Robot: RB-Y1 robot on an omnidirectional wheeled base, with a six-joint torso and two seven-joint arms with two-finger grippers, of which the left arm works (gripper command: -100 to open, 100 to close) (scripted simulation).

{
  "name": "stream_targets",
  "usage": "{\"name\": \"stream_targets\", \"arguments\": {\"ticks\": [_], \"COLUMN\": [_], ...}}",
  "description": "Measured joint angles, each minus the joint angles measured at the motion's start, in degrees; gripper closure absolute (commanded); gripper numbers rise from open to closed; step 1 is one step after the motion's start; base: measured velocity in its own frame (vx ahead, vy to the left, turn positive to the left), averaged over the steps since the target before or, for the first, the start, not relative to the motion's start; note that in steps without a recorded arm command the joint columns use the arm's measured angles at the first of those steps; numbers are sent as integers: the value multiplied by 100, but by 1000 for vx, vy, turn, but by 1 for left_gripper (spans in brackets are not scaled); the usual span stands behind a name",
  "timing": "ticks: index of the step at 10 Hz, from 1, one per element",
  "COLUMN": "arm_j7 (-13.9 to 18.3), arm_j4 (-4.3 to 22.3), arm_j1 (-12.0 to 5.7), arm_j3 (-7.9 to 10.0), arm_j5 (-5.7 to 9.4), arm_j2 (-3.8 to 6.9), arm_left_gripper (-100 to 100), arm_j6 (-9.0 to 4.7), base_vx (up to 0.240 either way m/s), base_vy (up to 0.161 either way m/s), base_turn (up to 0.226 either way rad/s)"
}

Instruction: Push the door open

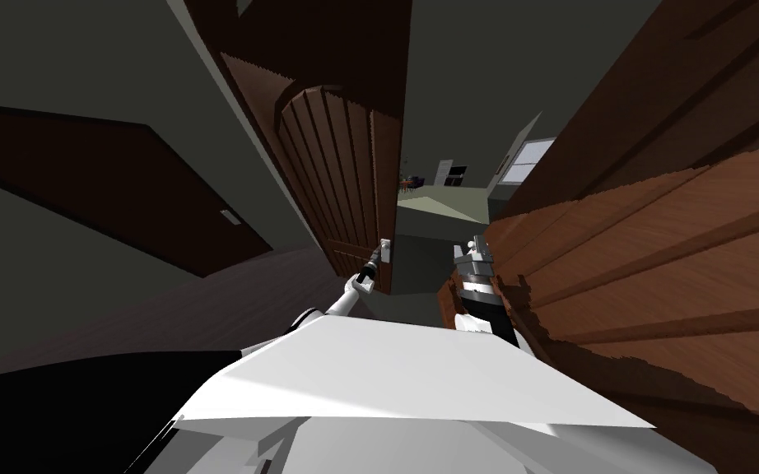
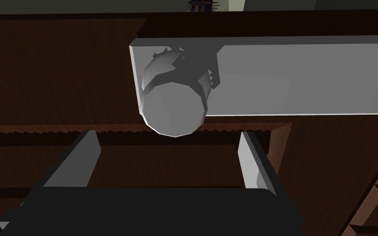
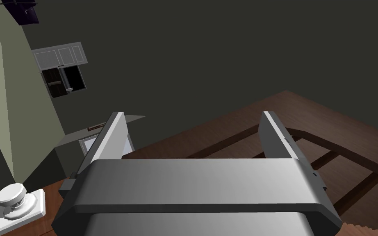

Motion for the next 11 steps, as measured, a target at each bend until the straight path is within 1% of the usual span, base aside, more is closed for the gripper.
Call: {"name": "stream_targets", "arguments": {"ticks": [2, 3, 4, 9, 10, 11], "arm_j7": [-13, -18, -19, -22, -22, -76], "arm_j4": [19, 23, 22, 32, 33, 54], "arm_j1": [-9, -9, -11, -2, 0, 23], "arm_j3": [27, 37, 38, 34, 34, -8], "arm_j5": [1, 1, 1, -1, -1, 65], "arm_j2": [-42, -65, -68, -63, -63, -71], "arm_left_gripper": [-100, -100, 100, 100, 100, 100], "arm_j6": [-18, -25, -26, -16, -15, -9], "base_vx": [173, 76, -9, -15, 104, 158], "base_vy": [-59, -25, 3, 5, 7, -29], "base_turn": [-19, 2, 5, -2, 83, 76]}}
